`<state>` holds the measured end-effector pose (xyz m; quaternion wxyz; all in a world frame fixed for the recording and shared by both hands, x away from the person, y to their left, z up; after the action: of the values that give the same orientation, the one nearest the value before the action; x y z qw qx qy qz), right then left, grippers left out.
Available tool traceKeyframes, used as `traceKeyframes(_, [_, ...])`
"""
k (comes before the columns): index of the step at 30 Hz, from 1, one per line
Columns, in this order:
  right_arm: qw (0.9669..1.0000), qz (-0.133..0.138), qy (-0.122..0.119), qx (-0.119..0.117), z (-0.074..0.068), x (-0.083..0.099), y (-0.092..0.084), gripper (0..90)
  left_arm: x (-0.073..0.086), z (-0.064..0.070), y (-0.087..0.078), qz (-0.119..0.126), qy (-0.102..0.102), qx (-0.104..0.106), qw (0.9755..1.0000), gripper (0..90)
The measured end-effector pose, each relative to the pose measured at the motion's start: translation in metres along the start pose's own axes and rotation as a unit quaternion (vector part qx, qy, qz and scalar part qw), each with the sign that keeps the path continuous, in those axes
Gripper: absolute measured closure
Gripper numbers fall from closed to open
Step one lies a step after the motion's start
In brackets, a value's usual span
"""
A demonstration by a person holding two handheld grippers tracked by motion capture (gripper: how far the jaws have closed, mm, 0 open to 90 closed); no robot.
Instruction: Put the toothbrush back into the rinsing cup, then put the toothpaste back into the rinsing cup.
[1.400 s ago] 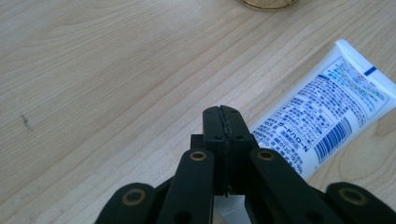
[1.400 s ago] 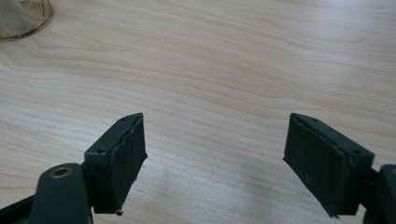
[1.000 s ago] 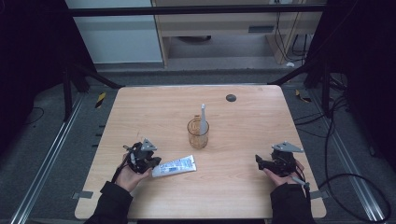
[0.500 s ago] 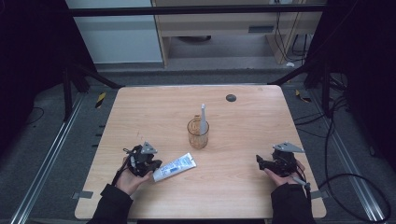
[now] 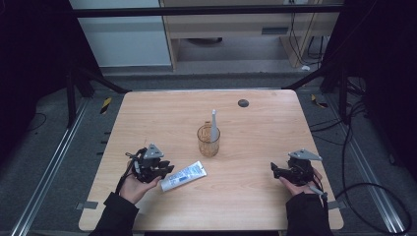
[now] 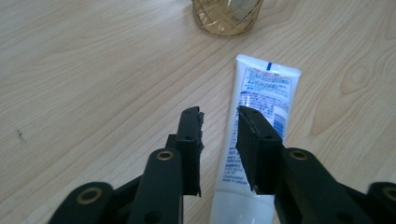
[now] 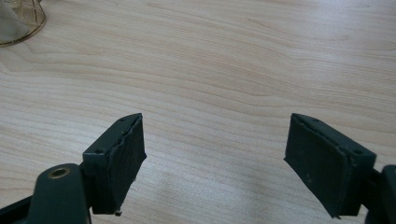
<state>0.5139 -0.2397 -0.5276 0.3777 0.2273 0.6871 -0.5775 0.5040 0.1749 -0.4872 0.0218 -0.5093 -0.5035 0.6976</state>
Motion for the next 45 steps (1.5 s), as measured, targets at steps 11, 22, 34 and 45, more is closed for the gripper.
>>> traceKeyframes(11, [1.0000,-0.002,0.000,0.002,0.003,0.000,0.001,19.7,-0.012,0.015,0.005,-0.016,0.029,0.023,0.9992,43.9])
traceKeyframes(22, [1.0000,-0.002,0.003,0.001,0.004,-0.001,0.002,19.5,-0.015,0.022,0.017,-0.047,0.053,0.034,0.9969,37.6])
traceKeyframes(34, [0.9999,-0.010,-0.005,0.000,0.003,0.000,0.005,19.6,-0.013,0.022,0.026,-0.081,0.066,0.042,0.9937,38.1])
traceKeyframes(45, [0.9999,-0.010,-0.011,-0.002,0.000,-0.001,0.007,20.1,-0.006,0.024,0.036,-0.116,0.080,0.046,0.9890,38.1])
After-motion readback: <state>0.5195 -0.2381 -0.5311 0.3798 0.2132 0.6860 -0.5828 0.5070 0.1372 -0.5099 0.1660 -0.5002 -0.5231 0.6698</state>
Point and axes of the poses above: each handheld gripper's, and its own axes: y roughly forward along the jaws, x roughly out of its underside, z roughly to its right, the point moved 7 cm from there along y, roughly forward along the jaws, and after that the axes turned 2 degrees about y, right-handed, at the moved point
